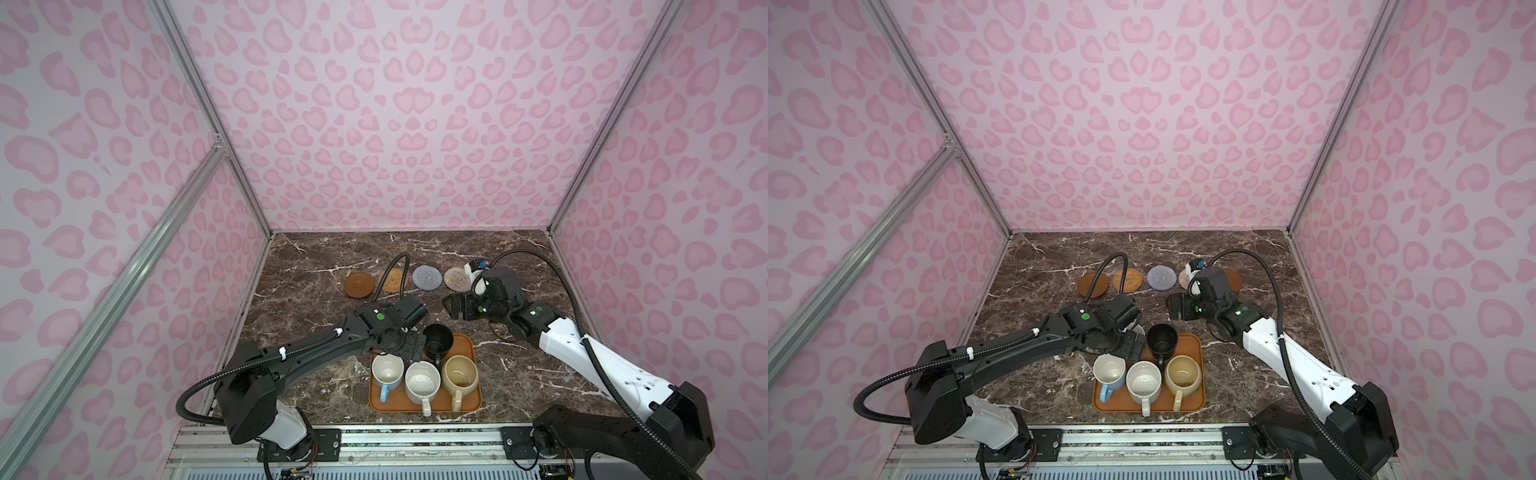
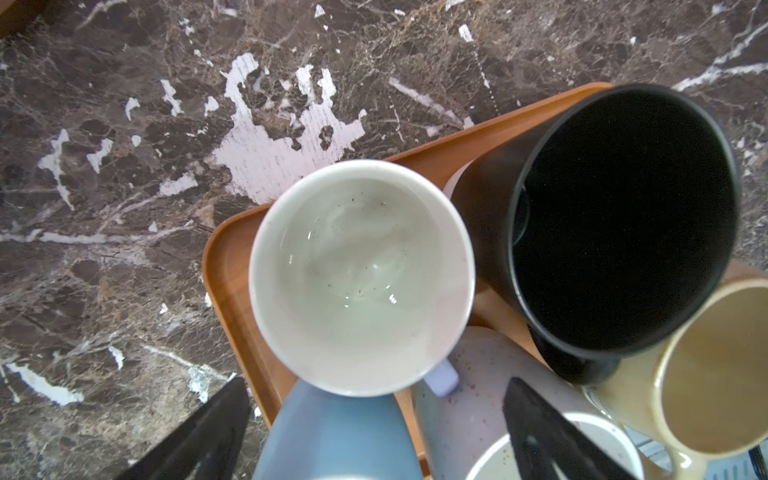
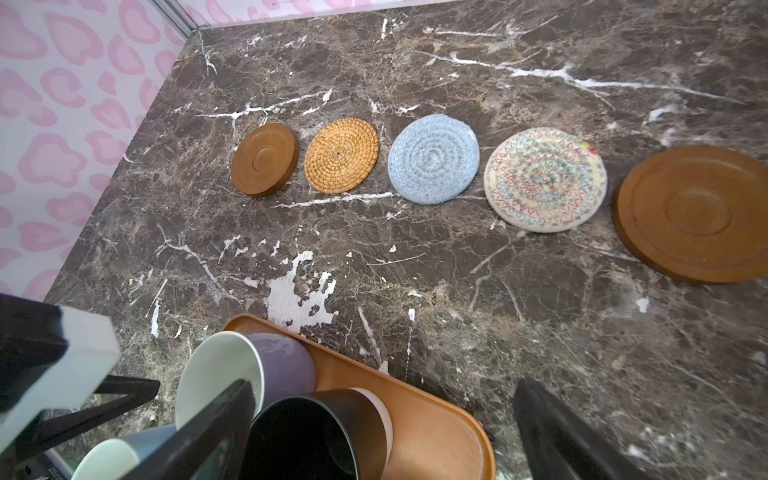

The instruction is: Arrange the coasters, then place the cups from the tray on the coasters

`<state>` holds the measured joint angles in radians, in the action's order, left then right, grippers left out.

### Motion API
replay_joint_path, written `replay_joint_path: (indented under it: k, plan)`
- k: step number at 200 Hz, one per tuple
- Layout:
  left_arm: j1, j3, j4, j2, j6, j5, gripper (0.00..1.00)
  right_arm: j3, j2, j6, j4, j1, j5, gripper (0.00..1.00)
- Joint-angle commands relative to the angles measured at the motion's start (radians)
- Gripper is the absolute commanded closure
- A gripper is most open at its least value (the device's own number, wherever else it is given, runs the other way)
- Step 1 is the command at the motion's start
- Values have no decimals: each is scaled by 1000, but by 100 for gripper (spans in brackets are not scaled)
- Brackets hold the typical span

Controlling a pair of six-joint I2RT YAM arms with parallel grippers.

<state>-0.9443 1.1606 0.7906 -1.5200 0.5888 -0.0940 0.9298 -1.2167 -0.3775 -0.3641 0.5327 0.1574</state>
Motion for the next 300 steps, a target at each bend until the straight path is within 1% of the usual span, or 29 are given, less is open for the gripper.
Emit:
replay_joint_path:
  k: [1,35,54,67,96,126,145,172,188,226,236,249,260,280,300]
  plan:
    - [-4,7,12,-14,-17,7,3,-10,3,-9,18,-3,0,1]
    - [-8,29,21,-46,-22,-7,3,-21,5,-12,25,-5,3,1]
    - [-10,34,35,-58,-8,-21,0,-32,11,-14,31,-7,10,2]
    - [-13,27,24,-57,-10,-8,1,-36,15,-13,28,-11,5,2]
    - [-14,31,43,-67,-4,-40,3,-47,31,-18,37,-24,9,2]
    - [-14,32,33,-89,-2,-30,10,-52,40,-18,40,-26,11,2]
    - [-16,30,39,-88,4,-39,12,-51,46,-15,29,-25,8,2]
    - [-16,24,24,-87,6,-38,21,-55,62,-15,33,-26,10,2]
    - [-17,23,21,-100,7,-42,24,-61,69,-16,48,-25,10,3]
    - [-16,19,7,-116,5,-41,29,-85,92,-17,83,-25,-2,3]
    - [-16,18,3,-117,5,-45,32,-91,98,-18,92,-25,-7,3]
    - [-16,20,4,-122,5,-49,32,-91,101,-20,94,-25,-8,3]
    - [-16,24,9,-127,3,-48,35,-93,103,-20,96,-25,-9,3]
    - [-16,25,10,-119,3,-58,36,-93,104,-20,94,-27,-14,4]
    - [-16,28,10,-118,0,-65,41,-94,103,-20,95,-27,-17,4]
